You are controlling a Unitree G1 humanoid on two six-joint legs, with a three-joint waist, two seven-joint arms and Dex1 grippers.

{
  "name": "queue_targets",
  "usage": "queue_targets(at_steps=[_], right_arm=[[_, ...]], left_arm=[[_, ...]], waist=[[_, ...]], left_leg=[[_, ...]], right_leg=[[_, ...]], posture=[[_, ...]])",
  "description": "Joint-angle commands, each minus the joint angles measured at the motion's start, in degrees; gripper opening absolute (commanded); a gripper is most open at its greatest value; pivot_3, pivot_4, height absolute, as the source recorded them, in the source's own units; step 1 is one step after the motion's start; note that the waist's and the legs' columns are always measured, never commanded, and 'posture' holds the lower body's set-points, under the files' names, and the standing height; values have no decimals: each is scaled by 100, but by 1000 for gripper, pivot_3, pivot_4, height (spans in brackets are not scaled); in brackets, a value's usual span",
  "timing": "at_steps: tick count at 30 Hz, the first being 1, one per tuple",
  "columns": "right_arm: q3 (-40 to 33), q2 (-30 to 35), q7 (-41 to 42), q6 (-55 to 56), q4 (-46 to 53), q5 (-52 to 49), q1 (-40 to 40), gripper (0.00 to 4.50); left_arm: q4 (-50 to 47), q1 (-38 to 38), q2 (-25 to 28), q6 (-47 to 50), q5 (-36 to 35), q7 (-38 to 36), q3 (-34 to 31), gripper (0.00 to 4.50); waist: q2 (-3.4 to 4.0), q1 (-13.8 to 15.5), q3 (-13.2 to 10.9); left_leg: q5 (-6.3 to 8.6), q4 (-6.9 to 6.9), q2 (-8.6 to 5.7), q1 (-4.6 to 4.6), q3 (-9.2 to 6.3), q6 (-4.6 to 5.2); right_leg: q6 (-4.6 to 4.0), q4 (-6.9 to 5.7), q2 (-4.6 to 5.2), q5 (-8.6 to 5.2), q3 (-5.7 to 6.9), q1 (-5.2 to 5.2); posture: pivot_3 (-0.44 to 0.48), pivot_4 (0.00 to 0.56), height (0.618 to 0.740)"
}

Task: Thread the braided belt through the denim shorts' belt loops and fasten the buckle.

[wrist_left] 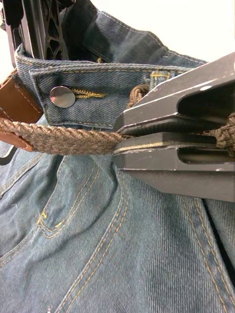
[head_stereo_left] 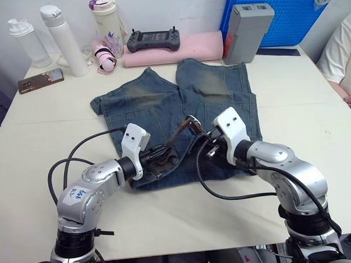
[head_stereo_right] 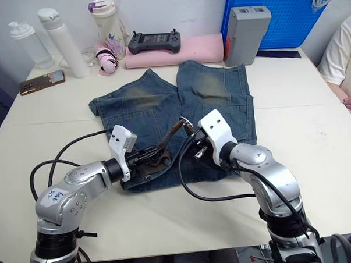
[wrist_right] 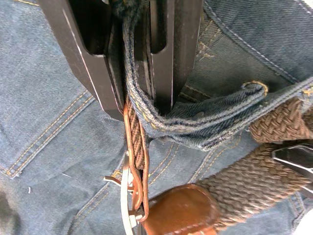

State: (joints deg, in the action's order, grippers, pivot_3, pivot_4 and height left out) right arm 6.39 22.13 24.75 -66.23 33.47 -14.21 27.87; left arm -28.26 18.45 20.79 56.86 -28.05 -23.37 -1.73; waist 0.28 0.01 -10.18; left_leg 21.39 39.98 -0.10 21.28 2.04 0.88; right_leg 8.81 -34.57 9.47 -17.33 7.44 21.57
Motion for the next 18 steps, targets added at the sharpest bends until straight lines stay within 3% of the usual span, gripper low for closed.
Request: queue_targets(at_steps=[1, 18], right_arm=[[132, 157, 68, 169, 394, -94, 127, 20], [51, 169, -42, 121, 450, -190, 119, 20]], left_arm=[[-26, 116, -4, -110, -52, -13, 40, 0], [35, -86, 124, -141, -67, -60, -1, 0]], waist=[[0, 1, 0], [0, -5, 0]], left_leg=[[0, 0, 0, 0, 0, 0], [0, -2, 1, 0, 0, 0]], right_leg=[[0, 0, 0, 0, 0, 0], [0, 2, 0, 0, 0, 0]], posture=[[0, 150, 714], [0, 150, 714]])
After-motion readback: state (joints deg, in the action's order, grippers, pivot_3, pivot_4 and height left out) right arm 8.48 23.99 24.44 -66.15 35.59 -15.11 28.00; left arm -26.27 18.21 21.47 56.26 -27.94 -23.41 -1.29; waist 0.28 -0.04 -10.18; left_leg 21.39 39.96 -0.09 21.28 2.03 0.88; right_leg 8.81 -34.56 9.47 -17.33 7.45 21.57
